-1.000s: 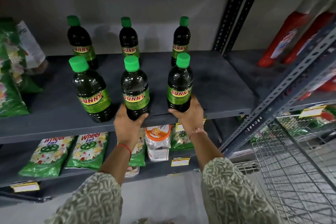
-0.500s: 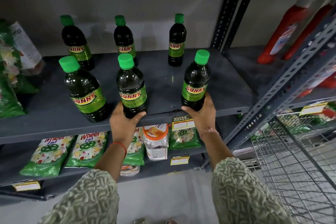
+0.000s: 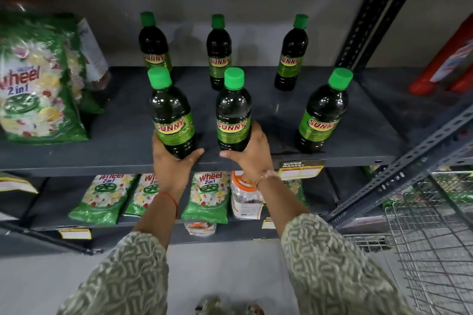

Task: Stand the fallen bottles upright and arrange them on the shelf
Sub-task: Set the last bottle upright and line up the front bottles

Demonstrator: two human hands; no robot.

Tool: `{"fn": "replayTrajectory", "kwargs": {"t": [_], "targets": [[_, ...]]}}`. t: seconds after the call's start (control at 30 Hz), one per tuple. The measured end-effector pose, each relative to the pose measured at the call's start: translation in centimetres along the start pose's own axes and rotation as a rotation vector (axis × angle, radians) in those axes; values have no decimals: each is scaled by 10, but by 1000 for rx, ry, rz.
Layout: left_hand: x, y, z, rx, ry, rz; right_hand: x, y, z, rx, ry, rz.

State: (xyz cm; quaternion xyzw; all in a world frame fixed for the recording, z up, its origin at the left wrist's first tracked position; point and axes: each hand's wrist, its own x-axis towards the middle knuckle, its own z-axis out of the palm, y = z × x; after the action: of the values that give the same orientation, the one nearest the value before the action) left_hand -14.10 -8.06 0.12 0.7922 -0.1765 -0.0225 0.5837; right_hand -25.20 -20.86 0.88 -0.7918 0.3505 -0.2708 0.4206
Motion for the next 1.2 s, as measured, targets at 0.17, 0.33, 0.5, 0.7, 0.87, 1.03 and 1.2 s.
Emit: {"fn": "replayTrajectory", "kwargs": {"t": [0.17, 0.33, 0.5, 0.7, 0.87, 1.03, 1.2], "targets": [[3, -1, -9, 30, 20, 4, -1, 3, 8, -19, 92, 6], [15, -10, -33, 43, 72, 15, -5, 1, 11, -3, 145, 14], [28, -20, -48, 62, 88, 15, -10, -5, 15, 30, 153, 28], [35, -26, -59, 94, 79, 31, -13, -8, 18, 3, 155, 26], [40, -37, -69, 145, -23, 43, -13, -7, 19, -24, 158, 29], [44, -40, -75, 190, -47, 42, -13, -7, 20, -35, 157, 29], [44, -41, -75, 169, -50, 36, -13, -5, 21, -37, 154, 25]]}}
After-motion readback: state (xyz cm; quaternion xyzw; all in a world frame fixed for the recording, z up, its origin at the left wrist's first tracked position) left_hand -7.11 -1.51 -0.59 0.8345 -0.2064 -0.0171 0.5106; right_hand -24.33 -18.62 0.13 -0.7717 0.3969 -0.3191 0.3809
